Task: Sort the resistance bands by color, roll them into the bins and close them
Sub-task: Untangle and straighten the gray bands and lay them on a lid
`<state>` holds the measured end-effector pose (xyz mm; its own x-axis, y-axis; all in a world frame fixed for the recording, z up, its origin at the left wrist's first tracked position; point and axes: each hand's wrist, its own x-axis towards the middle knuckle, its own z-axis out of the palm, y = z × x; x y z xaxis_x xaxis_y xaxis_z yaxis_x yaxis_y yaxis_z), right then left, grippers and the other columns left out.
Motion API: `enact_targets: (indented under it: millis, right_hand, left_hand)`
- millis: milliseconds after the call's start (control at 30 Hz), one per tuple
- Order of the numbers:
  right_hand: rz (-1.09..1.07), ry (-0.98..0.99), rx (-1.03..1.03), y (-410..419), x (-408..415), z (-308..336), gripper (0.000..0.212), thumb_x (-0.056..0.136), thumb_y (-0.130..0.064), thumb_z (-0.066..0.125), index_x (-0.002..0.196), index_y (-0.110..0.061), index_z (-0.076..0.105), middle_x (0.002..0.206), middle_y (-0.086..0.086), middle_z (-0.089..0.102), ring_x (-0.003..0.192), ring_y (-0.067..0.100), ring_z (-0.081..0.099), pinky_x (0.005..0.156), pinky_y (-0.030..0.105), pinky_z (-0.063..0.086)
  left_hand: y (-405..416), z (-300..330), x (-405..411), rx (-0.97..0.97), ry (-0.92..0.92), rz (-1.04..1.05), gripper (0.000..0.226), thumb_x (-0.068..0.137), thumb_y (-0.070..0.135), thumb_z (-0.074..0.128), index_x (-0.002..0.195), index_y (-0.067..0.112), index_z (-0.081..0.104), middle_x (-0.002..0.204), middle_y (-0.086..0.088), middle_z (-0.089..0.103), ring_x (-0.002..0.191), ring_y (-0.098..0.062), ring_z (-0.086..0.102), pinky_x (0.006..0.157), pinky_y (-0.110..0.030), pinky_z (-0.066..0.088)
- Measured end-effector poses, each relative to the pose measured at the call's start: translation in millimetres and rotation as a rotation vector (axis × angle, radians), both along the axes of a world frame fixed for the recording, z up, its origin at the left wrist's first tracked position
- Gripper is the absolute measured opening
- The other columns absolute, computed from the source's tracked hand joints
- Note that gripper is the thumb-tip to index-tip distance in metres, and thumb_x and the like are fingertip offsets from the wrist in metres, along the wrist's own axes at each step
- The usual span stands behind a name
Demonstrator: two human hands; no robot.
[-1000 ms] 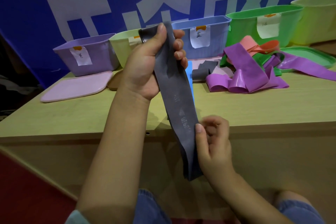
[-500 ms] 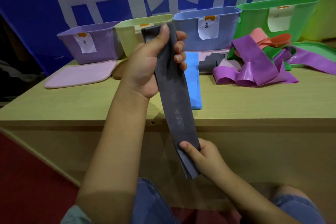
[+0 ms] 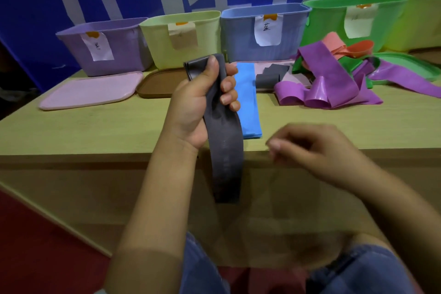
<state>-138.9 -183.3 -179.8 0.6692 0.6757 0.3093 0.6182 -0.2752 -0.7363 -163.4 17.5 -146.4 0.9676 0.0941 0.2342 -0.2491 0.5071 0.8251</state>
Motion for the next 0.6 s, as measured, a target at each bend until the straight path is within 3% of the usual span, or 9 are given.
enact_targets:
  millis: [67,133,233,333,400,467,600]
  right_hand:
    - [-0.084,-0.086,0.013,7,23,23,0.023,0.084,-0.04,0.058,0.083,-0.019,0.068,0.074,-0.007,0.07,0.07,0.004,0.066,0.07,0.022,0.053]
    - [-0.201,-0.224,-0.029,21,59,36,0.017,0.087,-0.032,0.063,0.094,-0.017,0.065,0.089,-0.005,0.068,0.081,0.01,0.064,0.076,0.027,0.05]
    - [-0.344,-0.376,-0.245,51,117,46,0.042,0.086,-0.033,0.066,0.122,-0.015,0.055,0.127,0.009,0.05,0.109,0.022,0.053,0.088,0.029,0.041]
    - [-0.365,-0.39,-0.427,76,161,42,0.061,0.083,-0.031,0.069,0.136,-0.014,0.044,0.142,0.014,0.037,0.125,0.033,0.043,0.104,0.039,0.037]
    - [-0.349,-0.402,-0.527,87,181,35,0.061,0.082,-0.032,0.069,0.136,-0.014,0.046,0.14,0.015,0.042,0.125,0.035,0.043,0.102,0.043,0.039]
    - [-0.363,-0.413,-0.582,92,193,32,0.048,0.085,-0.032,0.067,0.126,-0.012,0.055,0.13,0.015,0.053,0.118,0.034,0.05,0.094,0.039,0.044]
    - [-0.428,-0.378,-0.466,89,201,36,0.024,0.088,-0.02,0.063,0.108,-0.006,0.064,0.111,0.017,0.064,0.103,0.034,0.055,0.077,0.034,0.041]
  left_hand:
    - [-2,-2,1,-0.003,0.002,0.005,0.033,0.099,0.028,0.036,0.085,0.006,0.056,0.056,0.003,0.045,0.045,-0.007,0.04,0.048,-0.021,0.038]
    - [-4,-3,2,-0.014,0.006,-0.001,0.032,0.098,0.028,0.038,0.083,0.006,0.056,0.055,0.003,0.043,0.043,-0.007,0.038,0.047,-0.021,0.038]
    - [-4,-5,4,-0.04,0.033,-0.016,0.031,0.097,0.028,0.042,0.081,0.006,0.057,0.055,0.003,0.04,0.043,-0.007,0.037,0.045,-0.021,0.038]
    - [-5,-8,7,-0.051,0.065,-0.026,0.03,0.094,0.028,0.044,0.08,0.005,0.059,0.057,0.002,0.043,0.044,-0.008,0.04,0.046,-0.021,0.041]
    - [-4,-10,7,-0.041,0.079,-0.042,0.028,0.089,0.028,0.047,0.086,0.003,0.059,0.058,0.001,0.046,0.046,-0.009,0.043,0.049,-0.022,0.043]
    - [-3,-11,6,-0.017,0.085,-0.056,0.027,0.086,0.028,0.049,0.09,0.003,0.057,0.06,0.0,0.047,0.049,-0.01,0.046,0.052,-0.022,0.045]
    - [2,-10,5,0.008,0.086,-0.037,0.021,0.083,0.024,0.053,0.087,0.004,0.059,0.061,0.0,0.049,0.05,-0.01,0.047,0.054,-0.022,0.047]
